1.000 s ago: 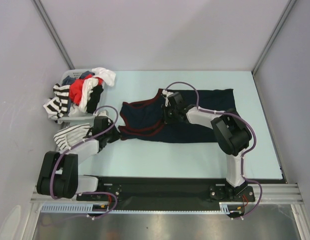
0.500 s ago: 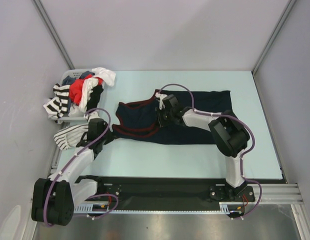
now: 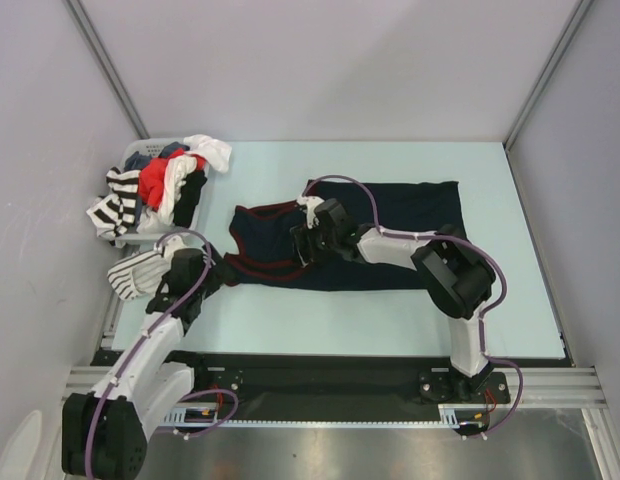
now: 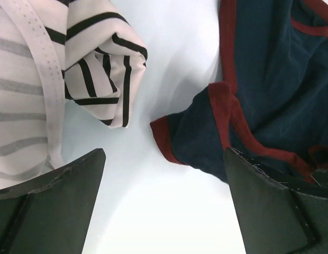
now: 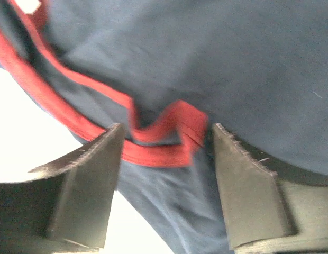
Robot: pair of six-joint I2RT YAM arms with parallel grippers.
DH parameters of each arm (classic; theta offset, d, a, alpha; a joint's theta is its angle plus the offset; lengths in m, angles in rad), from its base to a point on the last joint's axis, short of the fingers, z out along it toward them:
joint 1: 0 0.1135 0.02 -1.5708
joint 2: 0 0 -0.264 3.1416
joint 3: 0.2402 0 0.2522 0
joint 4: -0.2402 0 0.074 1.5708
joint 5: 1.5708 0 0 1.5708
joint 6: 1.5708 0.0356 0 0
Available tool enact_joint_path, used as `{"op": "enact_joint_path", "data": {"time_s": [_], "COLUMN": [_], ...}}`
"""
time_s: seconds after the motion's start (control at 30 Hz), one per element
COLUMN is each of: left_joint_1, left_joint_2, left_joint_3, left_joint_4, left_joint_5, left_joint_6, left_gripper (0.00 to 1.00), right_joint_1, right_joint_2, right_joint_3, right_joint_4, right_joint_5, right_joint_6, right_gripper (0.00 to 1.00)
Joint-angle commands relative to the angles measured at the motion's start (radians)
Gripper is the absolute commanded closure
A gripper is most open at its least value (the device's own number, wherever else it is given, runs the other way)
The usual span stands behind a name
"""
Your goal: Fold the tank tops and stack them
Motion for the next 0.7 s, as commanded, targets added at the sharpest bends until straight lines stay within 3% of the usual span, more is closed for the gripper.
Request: {"op": "enact_joint_path", "data": {"time_s": [0.0, 0.1, 0.13, 0.27, 0.37, 0.47, 0.67], "left_joint_1": [-0.001, -0.001, -0.001, -0.001, -0.002, -0.008, -0.111], "left_joint_2": [0.000, 0.044, 0.054, 0.074, 0.103, 0.170, 0.388], "left_joint_3": [0.036, 0.085, 0.099, 0.177, 0.229, 0.280, 0.473], "left_joint_4": [-0.003, -0.015, -0.020, -0.027, -0.024, 0.005, 0.054], "left_joint_5": [-0.042, -0.054, -0.057, -0.046, -0.036, 0.015, 0.081], "left_joint_6": [0.000, 0.020, 0.021, 0.052, 0.072, 0.084, 0.084], "left_gripper": [0.00, 0.00, 0.00, 0.00, 0.00, 0.00, 0.00], "right_joint_1": [-0.039, -0.062, -0.068, -0.125, -0.174, -0.234, -0.450], "right_joint_2": [-0.087, -0.135, -0.149, -0.209, -0.261, -0.299, -0.344], "right_joint_3": [-0.050, -0.087, -0.095, -0.112, -0.110, -0.107, -0.100], "right_joint_4": [0.070, 0.090, 0.096, 0.085, 0.053, 0.007, -0.065], "right_joint_5": [0.021, 0.021, 0.019, -0.005, 0.004, 0.015, 0.036], "right_joint_6": [0.023, 0.035, 0.041, 0.061, 0.072, 0.101, 0.178], "right_gripper": [0.25, 0.20, 0.03, 0.00, 0.03, 0.19, 0.33]}}
